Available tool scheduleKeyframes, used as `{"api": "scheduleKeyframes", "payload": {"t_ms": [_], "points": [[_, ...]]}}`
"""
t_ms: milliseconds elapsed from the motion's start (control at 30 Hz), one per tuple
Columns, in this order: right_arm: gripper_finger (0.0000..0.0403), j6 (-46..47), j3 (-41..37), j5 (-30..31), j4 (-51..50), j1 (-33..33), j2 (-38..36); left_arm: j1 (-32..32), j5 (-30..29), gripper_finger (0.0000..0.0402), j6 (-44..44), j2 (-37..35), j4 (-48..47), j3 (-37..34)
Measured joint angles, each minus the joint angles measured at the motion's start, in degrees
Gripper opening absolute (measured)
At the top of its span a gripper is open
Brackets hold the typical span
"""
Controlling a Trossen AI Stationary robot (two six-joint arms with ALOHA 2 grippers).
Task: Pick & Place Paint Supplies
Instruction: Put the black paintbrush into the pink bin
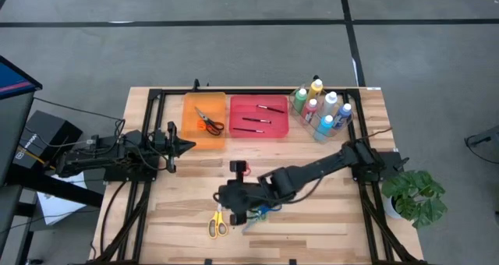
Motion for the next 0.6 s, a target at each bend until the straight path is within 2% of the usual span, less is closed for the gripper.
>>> {"api": "scheduleKeyframes", "payload": {"t_ms": [133,300,400,600], "points": [[0.0000,-5.93,4.81,3.29,-0.28,3.18,0.00,0.02,0.02,0.0002,0.01,0.00,0.00,0.00],[0.0000,-19.44,7.91,9.43,3.70,8.50,-0.63,0.02,0.02,0.0002,0.01,0.00,-0.01,0.00],[0.0000,-25.00,8.11,9.77,5.60,11.44,-2.79,0.02,0.02,0.0002,-0.01,0.00,0.00,0.00],[0.0000,-28.10,8.06,7.82,0.56,15.15,-7.61,0.02,0.01,0.0002,0.01,0.00,0.56,0.00]]}}
